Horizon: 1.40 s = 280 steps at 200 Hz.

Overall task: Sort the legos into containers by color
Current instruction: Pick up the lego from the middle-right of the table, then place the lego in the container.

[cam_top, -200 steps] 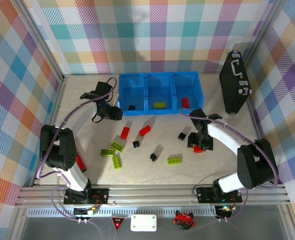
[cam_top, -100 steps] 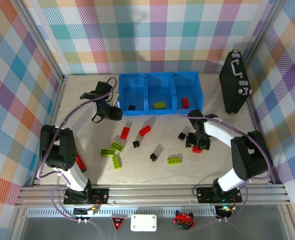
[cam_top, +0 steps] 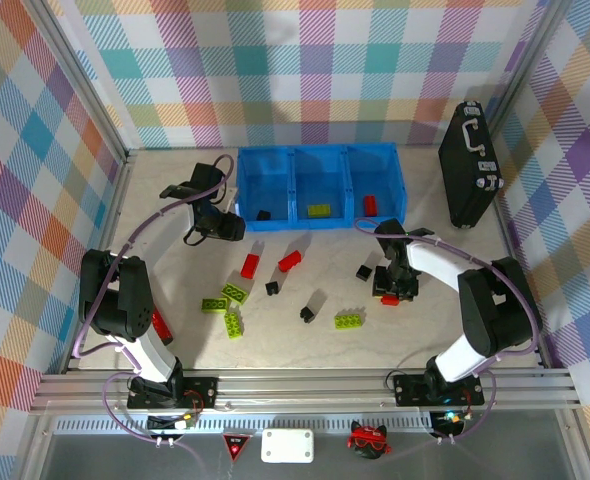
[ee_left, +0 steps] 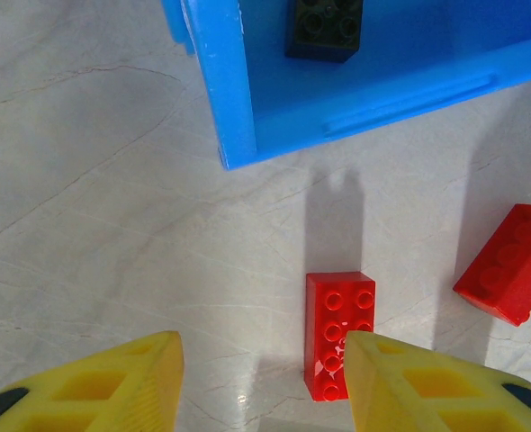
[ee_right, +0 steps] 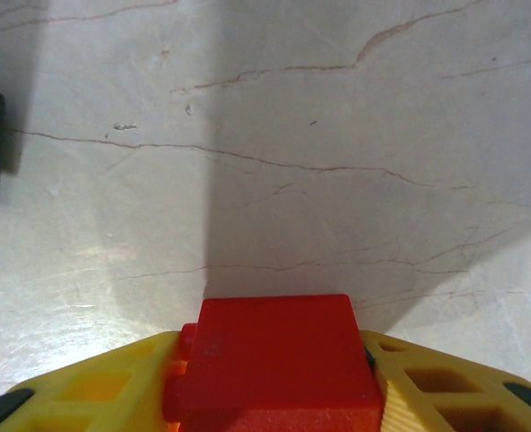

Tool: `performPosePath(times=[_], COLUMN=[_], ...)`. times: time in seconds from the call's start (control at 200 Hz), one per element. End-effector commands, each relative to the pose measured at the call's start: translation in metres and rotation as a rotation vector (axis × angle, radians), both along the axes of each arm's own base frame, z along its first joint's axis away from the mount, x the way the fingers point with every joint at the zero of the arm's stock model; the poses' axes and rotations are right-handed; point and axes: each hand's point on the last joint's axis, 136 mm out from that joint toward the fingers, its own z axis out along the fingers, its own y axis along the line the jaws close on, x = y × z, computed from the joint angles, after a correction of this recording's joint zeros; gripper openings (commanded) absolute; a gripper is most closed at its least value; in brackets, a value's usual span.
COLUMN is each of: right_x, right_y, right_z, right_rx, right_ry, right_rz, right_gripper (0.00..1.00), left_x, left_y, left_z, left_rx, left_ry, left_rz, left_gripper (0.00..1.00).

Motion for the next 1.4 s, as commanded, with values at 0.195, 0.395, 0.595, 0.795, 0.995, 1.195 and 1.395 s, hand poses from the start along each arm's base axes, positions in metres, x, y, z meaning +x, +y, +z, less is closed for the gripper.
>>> performPosePath(times=[0.195,0.395,0.595,0.795,0.995,1.195,1.395], right_x=[-0.004,0.004,0.028,0.069,0.125,0.176,0.222], right_y=[0.000,0.001,0.006,0.011,0.019,0.025,0.021], right_z=[-0.001,0.017,0.044,0.074,0.102,0.115,0.112], right_rx=[0.008,0.009,0.007,0.004,0.053,0.069,0.072], right_ry=[0.023,-0.013,-0.076,-0.148,-0.222,-0.261,-0.266], right_rz=[0.000,0.007,0.033,0.047,0.033,0.043,0.031], right_gripper=[0.46,0.46,0.46,0.47,0.47,0.47,0.47], left_x=[0.001,0.001,0.001,0.000,0.000,0.000,0.000], left_y=[0.000,0.000,0.001,0.002,0.003,0.004,0.004], left_z=[0.008,0.010,0.012,0.014,0.017,0.020,0.018], left_rx=[0.008,0.008,0.013,0.021,0.021,0.023,0.026], left_ry=[-0.015,-0.019,-0.025,-0.033,-0.040,-0.049,-0.045], left_rz=[-0.010,-0.009,-0.010,-0.009,-0.008,-0.006,-0.005], left_gripper=[0.50,0.50,0.50,0.50,0.50,0.50,0.50])
